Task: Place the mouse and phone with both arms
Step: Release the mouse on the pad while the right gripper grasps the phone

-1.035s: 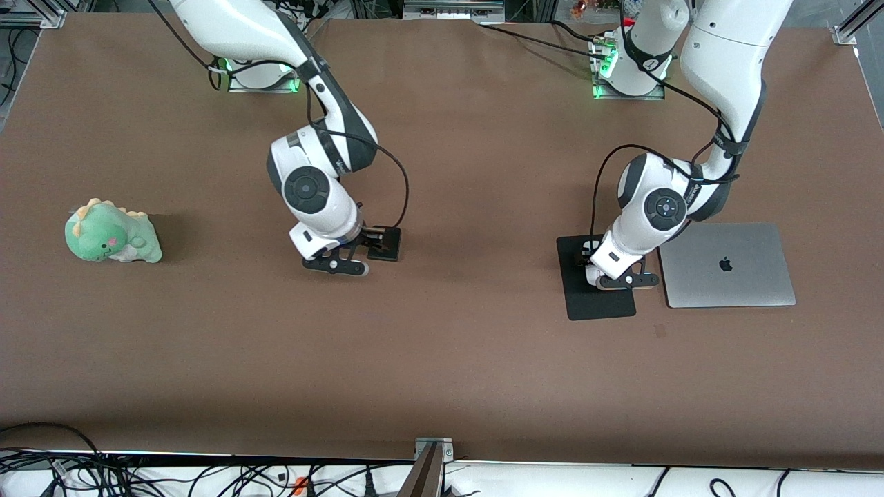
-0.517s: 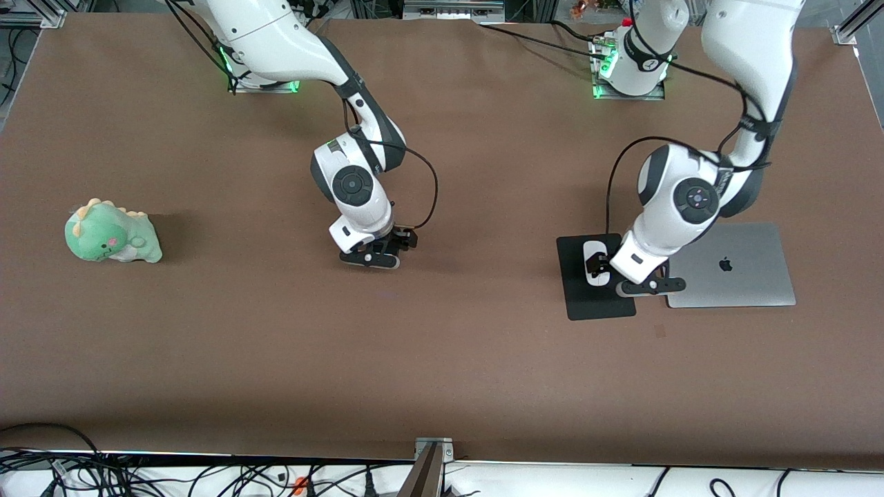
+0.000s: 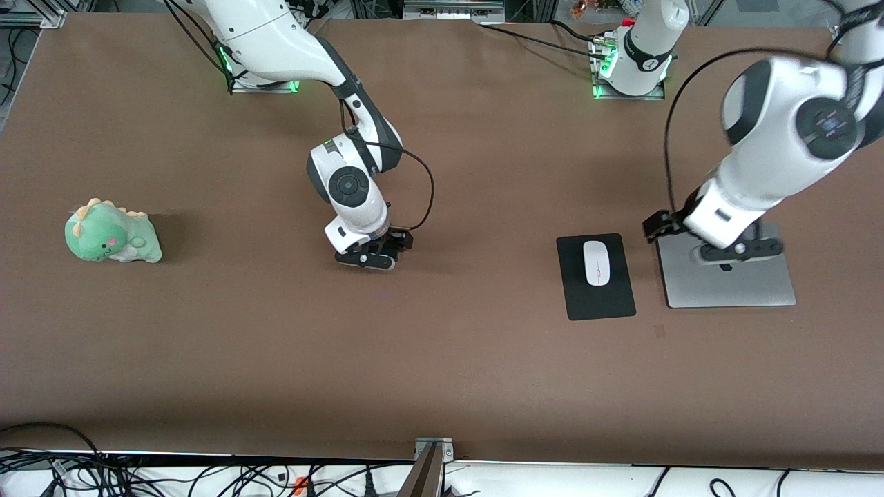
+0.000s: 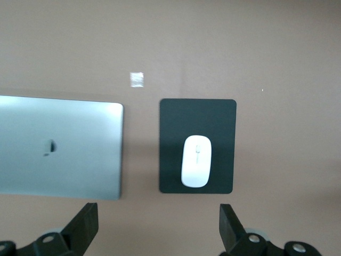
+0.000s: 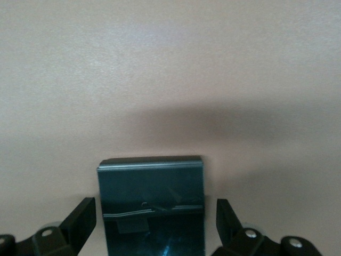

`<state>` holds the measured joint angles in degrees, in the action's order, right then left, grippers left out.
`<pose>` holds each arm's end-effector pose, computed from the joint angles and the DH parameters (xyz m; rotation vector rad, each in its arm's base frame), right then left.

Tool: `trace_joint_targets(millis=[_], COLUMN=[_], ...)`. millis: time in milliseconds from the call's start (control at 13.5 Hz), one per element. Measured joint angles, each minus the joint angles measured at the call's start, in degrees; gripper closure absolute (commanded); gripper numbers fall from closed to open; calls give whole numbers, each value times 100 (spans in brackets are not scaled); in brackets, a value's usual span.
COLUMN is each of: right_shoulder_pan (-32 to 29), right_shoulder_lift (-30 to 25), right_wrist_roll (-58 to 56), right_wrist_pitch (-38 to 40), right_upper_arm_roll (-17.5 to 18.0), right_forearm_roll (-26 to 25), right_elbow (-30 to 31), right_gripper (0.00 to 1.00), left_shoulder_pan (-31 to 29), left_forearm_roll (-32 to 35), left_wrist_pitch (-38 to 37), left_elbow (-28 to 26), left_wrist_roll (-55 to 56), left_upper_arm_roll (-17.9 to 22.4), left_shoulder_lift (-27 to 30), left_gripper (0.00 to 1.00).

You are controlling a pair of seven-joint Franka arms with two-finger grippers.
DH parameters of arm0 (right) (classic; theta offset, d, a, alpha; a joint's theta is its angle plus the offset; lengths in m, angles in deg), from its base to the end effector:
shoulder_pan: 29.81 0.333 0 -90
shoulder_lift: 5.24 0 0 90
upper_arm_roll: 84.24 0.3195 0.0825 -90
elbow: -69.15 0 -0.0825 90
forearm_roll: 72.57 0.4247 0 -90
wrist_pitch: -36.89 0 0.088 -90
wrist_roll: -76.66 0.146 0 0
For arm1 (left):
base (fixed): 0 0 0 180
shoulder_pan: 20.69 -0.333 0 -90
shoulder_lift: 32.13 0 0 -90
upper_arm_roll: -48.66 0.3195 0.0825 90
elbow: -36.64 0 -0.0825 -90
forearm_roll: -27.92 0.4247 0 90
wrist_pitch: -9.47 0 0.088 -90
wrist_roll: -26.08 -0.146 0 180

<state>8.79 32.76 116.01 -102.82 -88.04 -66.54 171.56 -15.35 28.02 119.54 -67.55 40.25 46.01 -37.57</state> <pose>0.5585 0.3924 0.1131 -3.1175 0.2284 0.0373 0.6233 -0.0867 0.4330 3.1329 0.1685 0.0112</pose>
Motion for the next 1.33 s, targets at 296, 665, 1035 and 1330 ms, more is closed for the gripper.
trace_joint_targets(millis=[296,665,1035,1330], right_shoulder_pan=[29,79,79,79], right_shoulder_lift=[-11,21,54,93], right_wrist_roll=[1,11,13,14], right_wrist_pitch=[32,16,2,-65], right_upper_arm_roll=[-7,-8,-41,-41], right_forearm_roll=[0,-61,-147,-180], right_elbow=[1,14,21,21], right_gripper=[0,2,13,35], left_shoulder_pan=[-209,-299,-367,-351], left_forearm_roll=[0,6,6,6], left_wrist_pitch=[-1188,-2152,-2333,-2376], left_elbow=[511,1519,1562,1565], left_wrist_roll=[-251,-456,-941,-942], left_upper_arm_roll=[8,24,-51,-93], left_shoulder_lift=[564,588,556,522], left_gripper=[0,0,0,0])
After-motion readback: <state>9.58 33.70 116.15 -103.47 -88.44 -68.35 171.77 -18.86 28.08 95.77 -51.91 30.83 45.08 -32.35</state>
